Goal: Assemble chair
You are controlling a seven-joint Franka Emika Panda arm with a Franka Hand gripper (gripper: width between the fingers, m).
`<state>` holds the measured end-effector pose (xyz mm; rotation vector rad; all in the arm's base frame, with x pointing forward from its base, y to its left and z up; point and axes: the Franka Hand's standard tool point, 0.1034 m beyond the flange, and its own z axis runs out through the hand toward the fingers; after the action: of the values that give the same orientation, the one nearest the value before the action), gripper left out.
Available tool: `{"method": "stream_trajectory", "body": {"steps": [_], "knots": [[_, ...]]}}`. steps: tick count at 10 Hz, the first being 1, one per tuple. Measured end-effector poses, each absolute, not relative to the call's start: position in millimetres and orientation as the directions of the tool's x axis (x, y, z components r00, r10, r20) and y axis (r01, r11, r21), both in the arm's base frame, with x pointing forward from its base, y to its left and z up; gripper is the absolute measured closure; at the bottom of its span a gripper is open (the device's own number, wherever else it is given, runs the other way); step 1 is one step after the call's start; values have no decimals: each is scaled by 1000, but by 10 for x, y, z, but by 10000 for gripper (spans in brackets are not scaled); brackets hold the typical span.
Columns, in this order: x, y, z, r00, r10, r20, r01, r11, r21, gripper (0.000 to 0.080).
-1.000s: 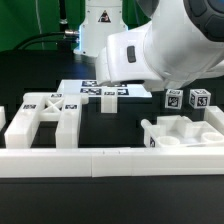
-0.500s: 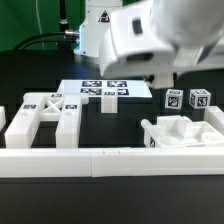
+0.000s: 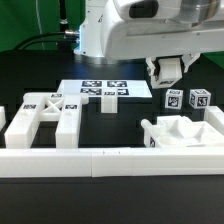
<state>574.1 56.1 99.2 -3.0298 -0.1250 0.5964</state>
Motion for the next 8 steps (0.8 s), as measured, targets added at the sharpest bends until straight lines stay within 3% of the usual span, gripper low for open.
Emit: {"method": "stream_trajectory", "body": {"steps": [2, 6, 8], "knots": [[5935, 722, 1111, 968, 107, -225, 94, -993, -64, 514], [6171, 744, 1081, 983, 149, 109, 154, -987, -43, 514], [6227, 743, 1068, 968, 146, 203, 155, -987, -30, 514]]}}
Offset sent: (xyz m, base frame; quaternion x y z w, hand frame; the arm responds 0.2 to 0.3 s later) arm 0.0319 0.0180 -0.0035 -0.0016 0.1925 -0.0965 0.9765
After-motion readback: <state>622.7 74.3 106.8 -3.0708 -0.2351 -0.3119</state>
